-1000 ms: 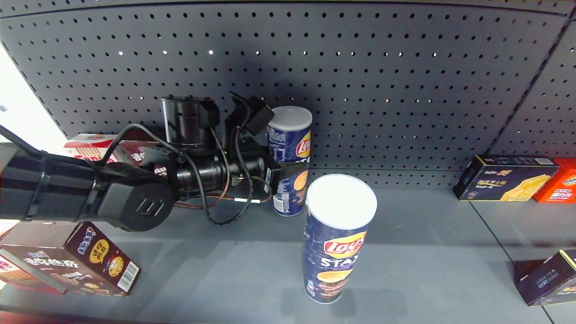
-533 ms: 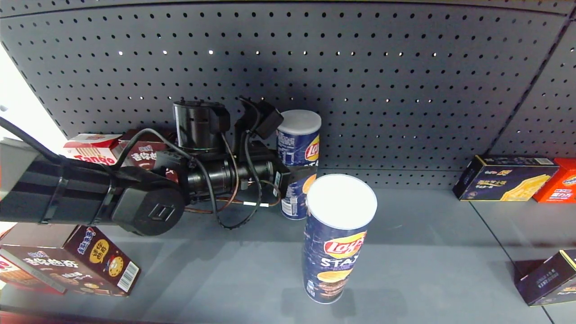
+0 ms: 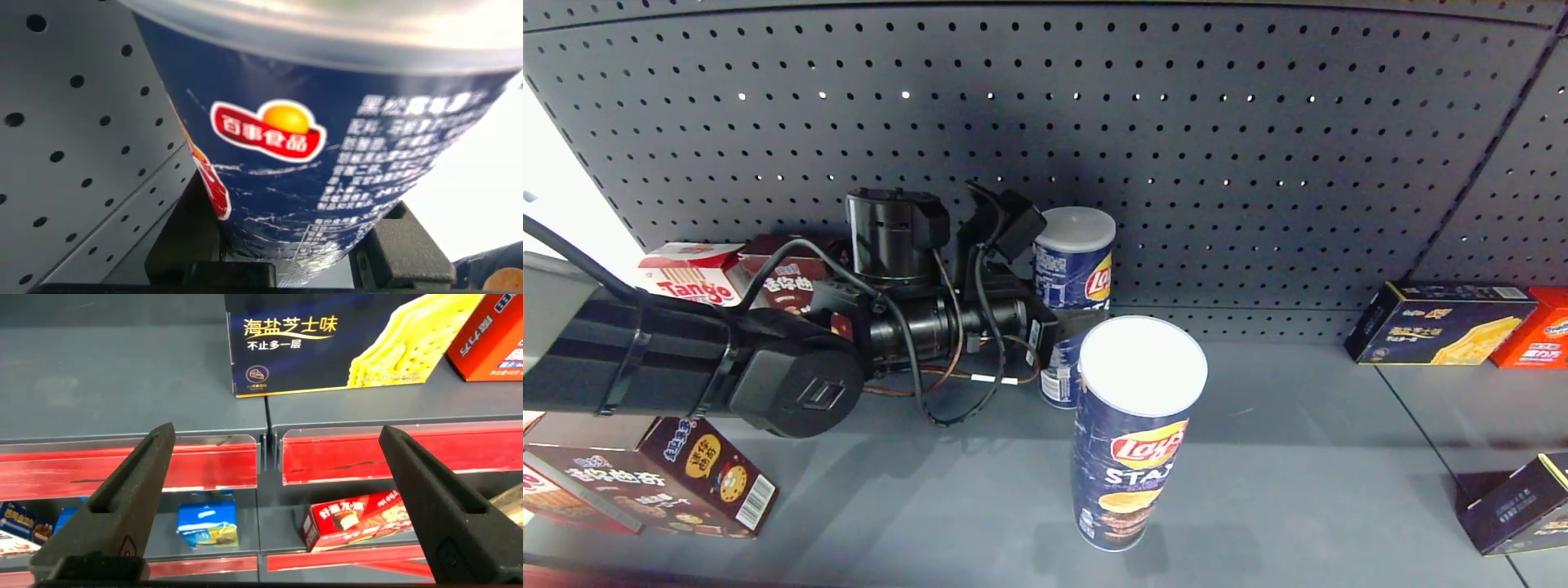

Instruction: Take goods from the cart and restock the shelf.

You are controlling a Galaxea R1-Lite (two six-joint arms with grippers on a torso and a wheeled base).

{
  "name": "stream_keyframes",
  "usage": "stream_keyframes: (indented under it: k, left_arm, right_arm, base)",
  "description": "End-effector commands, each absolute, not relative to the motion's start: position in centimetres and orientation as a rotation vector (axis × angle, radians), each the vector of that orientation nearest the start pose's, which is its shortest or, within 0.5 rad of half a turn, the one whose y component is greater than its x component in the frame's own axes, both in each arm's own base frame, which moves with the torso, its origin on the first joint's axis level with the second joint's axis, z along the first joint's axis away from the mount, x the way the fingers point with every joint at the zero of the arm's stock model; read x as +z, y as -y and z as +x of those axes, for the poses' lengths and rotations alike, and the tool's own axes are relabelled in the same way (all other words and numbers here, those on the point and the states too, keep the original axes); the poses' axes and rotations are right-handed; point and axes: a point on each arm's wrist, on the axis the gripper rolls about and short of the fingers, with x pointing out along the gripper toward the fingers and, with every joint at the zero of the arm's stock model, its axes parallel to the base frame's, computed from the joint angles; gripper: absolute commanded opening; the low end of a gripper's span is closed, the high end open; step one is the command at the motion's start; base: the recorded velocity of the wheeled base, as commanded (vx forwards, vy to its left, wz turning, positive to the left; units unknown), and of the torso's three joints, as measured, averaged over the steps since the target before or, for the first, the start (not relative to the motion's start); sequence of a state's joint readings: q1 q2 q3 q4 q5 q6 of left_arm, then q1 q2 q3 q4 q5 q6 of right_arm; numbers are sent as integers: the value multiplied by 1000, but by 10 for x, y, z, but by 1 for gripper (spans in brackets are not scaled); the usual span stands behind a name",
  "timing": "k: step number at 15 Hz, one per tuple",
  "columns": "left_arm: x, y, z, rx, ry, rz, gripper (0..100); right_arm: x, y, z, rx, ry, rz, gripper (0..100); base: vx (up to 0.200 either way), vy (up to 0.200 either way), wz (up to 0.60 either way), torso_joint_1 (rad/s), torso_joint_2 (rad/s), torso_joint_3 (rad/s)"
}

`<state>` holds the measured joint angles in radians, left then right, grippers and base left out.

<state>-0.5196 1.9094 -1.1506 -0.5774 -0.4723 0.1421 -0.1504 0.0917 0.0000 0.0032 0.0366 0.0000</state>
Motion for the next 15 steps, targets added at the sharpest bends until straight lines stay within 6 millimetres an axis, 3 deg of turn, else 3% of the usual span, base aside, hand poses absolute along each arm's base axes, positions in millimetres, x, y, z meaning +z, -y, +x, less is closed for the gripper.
stream_keyframes:
  k: [1, 5, 6, 10, 15]
  left_arm:
    - [199, 197, 320, -1006, -114, 138, 0]
    - [189, 200, 315, -1016, -102, 137, 0]
    - [188, 199, 314, -1015, -103, 139, 100]
    - [188, 197, 311, -997, -92, 138, 100]
    - [198, 183, 285, -913, -60, 149, 100]
  right_arm:
    - [77, -3, -15, -113, -96, 9, 100]
    - [77, -3, -15, -113, -96, 9, 100]
    - [77, -3, -15, -113, -96, 9, 100]
    - [77, -3, -15, -113, -96, 9, 100]
    - [77, -3, -15, -113, -96, 9, 100]
  base:
    - [0, 0, 0, 0, 0, 0]
    - [0, 0, 0, 0, 0, 0]
    - [0, 0, 0, 0, 0, 0]
    - [0, 0, 0, 0, 0, 0]
    - [0, 0, 0, 0, 0, 0]
